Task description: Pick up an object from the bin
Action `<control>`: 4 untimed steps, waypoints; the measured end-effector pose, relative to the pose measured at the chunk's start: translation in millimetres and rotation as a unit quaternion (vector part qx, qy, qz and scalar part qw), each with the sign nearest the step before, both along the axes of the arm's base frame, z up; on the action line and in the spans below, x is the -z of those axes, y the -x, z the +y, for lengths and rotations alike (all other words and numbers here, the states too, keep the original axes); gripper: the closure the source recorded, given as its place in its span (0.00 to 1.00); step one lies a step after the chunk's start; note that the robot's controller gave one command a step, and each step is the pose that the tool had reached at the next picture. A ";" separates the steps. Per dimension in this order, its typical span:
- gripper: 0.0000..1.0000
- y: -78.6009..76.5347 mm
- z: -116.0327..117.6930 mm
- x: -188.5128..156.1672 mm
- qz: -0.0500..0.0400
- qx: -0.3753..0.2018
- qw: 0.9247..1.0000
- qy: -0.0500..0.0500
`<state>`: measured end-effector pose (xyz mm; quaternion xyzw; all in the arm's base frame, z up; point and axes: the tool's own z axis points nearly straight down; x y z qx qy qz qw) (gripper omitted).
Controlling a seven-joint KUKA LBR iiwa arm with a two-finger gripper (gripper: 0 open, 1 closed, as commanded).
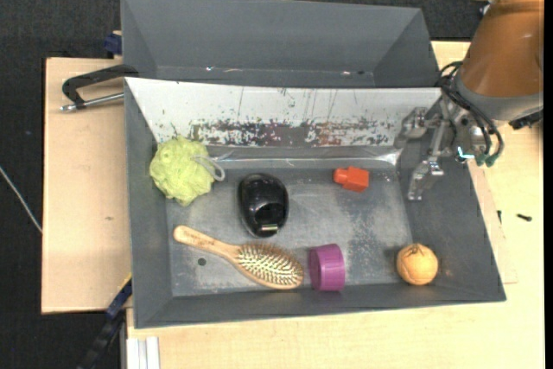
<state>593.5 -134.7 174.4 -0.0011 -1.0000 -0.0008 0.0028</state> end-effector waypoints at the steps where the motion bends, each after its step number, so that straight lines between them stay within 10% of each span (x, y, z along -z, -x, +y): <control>1: 0.00 -2.0 0.5 -4.7 -0.004 -0.001 1.000 0.001; 2: 0.00 -6.0 31.1 47.1 -0.007 0.111 0.994 0.001; 3: 0.00 -7.0 51.8 65.4 -0.003 0.098 0.995 0.001; 4: 0.00 -8.5 64.7 48.6 -0.006 0.170 0.985 0.001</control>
Offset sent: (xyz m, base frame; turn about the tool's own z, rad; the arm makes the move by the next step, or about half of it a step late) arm 0.0060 0.0654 -0.1044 0.4267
